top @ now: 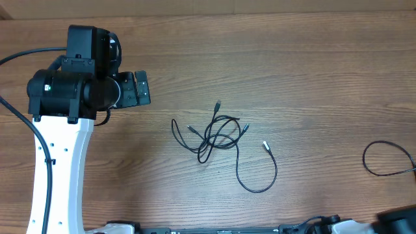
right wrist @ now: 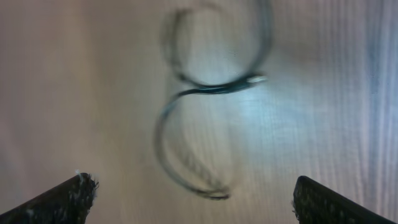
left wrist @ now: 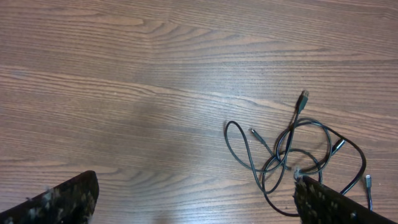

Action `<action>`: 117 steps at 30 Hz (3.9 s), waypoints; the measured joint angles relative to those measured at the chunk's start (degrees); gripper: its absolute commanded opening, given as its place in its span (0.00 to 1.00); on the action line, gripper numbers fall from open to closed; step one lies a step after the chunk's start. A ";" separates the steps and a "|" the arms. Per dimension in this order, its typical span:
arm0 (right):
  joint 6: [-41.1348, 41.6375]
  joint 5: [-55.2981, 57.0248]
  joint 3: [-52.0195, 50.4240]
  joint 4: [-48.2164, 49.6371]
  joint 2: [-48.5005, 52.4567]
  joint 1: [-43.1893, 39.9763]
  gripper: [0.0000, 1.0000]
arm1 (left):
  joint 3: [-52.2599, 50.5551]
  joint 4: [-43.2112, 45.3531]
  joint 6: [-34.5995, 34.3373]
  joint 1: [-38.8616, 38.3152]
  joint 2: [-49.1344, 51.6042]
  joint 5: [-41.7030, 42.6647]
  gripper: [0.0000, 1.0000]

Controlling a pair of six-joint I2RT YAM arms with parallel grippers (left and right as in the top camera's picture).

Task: Untangle cables
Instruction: 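Move the right gripper back left toward the remaining cable pile, then grasp a black cable with the right gripper and lift it upward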

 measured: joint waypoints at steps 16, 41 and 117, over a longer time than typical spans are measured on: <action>-8.35 -9.33 0.00 -6.19 -12.85 41.24 1.00 | -0.02 -0.02 0.00 0.00 0.00 0.00 1.00; 28.02 6.93 0.00 0.02 -6.62 98.82 1.00 | -0.02 -0.02 0.00 0.00 0.00 0.00 1.00; 22.43 -5.03 61.22 25.51 1.14 91.08 0.04 | -0.02 0.00 0.00 0.00 0.04 0.07 1.00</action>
